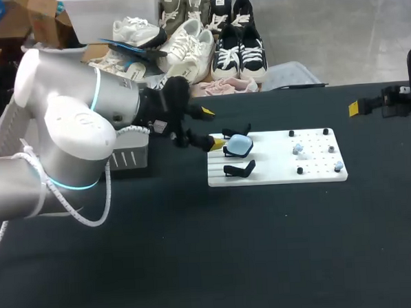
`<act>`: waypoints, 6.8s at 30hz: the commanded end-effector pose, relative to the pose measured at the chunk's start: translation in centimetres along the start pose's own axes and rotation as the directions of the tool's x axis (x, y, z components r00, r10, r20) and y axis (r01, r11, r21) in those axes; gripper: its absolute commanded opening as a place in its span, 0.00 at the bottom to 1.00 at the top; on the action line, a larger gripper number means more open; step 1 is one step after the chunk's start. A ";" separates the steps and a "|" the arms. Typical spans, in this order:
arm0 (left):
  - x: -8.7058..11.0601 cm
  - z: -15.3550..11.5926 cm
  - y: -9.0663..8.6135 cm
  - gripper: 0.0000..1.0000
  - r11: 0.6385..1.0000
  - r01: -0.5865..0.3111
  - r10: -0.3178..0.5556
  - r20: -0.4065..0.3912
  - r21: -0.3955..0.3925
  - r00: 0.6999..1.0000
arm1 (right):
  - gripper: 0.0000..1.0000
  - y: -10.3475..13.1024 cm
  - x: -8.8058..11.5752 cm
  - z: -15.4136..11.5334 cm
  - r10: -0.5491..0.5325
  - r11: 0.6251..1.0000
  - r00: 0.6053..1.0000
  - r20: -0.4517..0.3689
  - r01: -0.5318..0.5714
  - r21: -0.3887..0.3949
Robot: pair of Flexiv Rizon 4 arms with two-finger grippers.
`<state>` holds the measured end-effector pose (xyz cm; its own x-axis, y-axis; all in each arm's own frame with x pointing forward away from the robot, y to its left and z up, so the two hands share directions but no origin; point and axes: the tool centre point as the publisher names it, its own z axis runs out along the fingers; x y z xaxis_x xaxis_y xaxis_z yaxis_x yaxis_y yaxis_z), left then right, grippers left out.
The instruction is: Pick up each earbud case from the left stands, insert the matching earbuds, close the lid, and place the case in the box.
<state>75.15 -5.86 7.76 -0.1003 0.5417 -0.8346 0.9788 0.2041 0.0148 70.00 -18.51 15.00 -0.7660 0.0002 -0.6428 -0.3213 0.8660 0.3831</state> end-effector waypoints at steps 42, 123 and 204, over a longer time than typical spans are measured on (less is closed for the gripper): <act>1.7 5.3 0.8 1.00 0.990 -0.085 0.076 0.086 0.113 0.993 | 1.00 0.0 0.0 0.0 0.000 1.000 1.000 0.000 0.000 0.000; 2.9 7.4 0.7 0.54 0.981 -0.078 0.064 0.081 0.180 0.995 | 1.00 0.0 0.0 0.0 0.000 1.000 1.000 0.000 0.000 0.000; -4.3 7.2 1.8 0.00 0.994 -0.084 0.065 0.250 0.064 0.966 | 1.00 6.4 0.1 8.0 -0.161 0.981 0.981 -0.112 0.147 -0.126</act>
<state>78.81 -13.24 7.05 0.0100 0.3310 -0.9436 0.9944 0.0964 0.0444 69.91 -10.46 13.37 -0.7561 -0.1819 -0.6287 -0.4695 0.8199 0.3275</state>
